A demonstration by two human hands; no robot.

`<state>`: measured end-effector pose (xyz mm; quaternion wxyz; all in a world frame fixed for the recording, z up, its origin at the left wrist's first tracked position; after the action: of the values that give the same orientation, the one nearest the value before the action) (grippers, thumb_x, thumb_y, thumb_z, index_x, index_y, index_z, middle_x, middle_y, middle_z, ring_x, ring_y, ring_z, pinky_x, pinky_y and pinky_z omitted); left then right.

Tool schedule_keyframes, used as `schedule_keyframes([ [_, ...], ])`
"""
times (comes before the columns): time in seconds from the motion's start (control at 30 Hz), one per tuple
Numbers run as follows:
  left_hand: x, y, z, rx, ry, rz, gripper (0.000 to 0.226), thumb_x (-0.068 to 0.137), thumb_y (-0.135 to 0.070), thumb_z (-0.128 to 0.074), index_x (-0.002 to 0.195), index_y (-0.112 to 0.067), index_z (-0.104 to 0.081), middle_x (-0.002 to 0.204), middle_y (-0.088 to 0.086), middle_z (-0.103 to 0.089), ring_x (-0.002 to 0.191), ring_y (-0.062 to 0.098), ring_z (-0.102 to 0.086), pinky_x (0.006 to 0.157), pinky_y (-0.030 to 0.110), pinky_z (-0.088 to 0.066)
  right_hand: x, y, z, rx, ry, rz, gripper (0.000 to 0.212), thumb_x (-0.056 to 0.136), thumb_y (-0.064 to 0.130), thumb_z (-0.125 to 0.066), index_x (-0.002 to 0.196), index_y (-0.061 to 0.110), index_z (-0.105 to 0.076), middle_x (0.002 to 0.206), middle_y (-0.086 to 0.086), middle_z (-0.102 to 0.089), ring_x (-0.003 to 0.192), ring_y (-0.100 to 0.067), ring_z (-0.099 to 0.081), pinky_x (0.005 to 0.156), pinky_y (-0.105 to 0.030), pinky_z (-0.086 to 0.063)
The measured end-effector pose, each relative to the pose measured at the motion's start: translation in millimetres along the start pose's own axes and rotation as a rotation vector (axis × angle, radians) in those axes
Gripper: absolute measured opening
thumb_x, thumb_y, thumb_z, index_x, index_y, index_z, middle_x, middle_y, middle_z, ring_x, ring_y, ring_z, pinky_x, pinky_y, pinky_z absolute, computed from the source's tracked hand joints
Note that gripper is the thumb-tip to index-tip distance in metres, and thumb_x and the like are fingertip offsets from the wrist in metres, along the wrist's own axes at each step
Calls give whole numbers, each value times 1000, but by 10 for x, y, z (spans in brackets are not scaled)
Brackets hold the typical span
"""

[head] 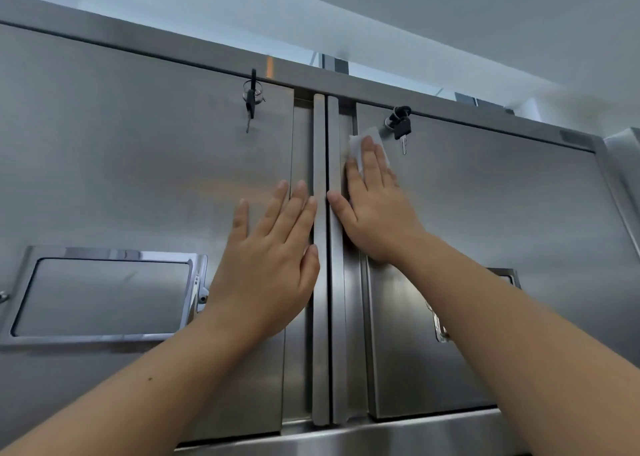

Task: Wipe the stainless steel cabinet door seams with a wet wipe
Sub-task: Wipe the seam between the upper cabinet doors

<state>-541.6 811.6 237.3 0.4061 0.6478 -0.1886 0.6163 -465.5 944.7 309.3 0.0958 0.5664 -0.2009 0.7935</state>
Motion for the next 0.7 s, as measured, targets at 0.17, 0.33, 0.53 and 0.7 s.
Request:
schedule_keyframes([
  [0.17, 14, -2, -16, 62, -44, -25, 58, 90, -36, -22, 141, -9, -34, 149, 9, -27, 138, 27, -22, 107, 53, -14, 199, -38, 20, -32, -15, -22, 68, 98, 48, -17, 148, 7, 2, 153, -14, 23, 141, -23, 23, 111, -32, 15],
  [0.33, 10, -5, -29, 99, -50, -28, 58, 89, -35, -25, 139, -8, -39, 147, 10, -31, 136, 29, -27, 104, 57, -18, 376, -39, 53, -7, -19, -63, 67, 98, 48, -18, 149, 6, -1, 154, -13, 20, 142, -23, 19, 112, -34, 12],
  [0.53, 5, -4, -30, 103, -39, -24, 58, 89, -35, -24, 140, -9, -37, 148, 9, -31, 137, 28, -26, 104, 57, -21, 622, -38, 103, -6, -25, -121, 68, 98, 49, -16, 149, 5, -3, 155, -13, 18, 142, -24, 18, 113, -36, 9],
  [0.7, 2, 1, -22, 104, -20, -23, 59, 89, -35, -24, 142, -10, -34, 149, 8, -28, 138, 27, -22, 106, 55, -18, 641, -37, 120, 12, -41, -120, 68, 99, 48, -17, 149, 4, -4, 155, -13, 16, 142, -23, 17, 113, -36, 8],
])
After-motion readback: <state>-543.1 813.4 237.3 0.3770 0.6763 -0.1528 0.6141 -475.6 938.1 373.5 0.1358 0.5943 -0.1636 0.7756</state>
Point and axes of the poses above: each hand's wrist, its own x-axis towards the middle knuckle, its own z-axis out of the back of the hand, y = z × x, the point moved 1 cm from there along x, towards the middle knuckle
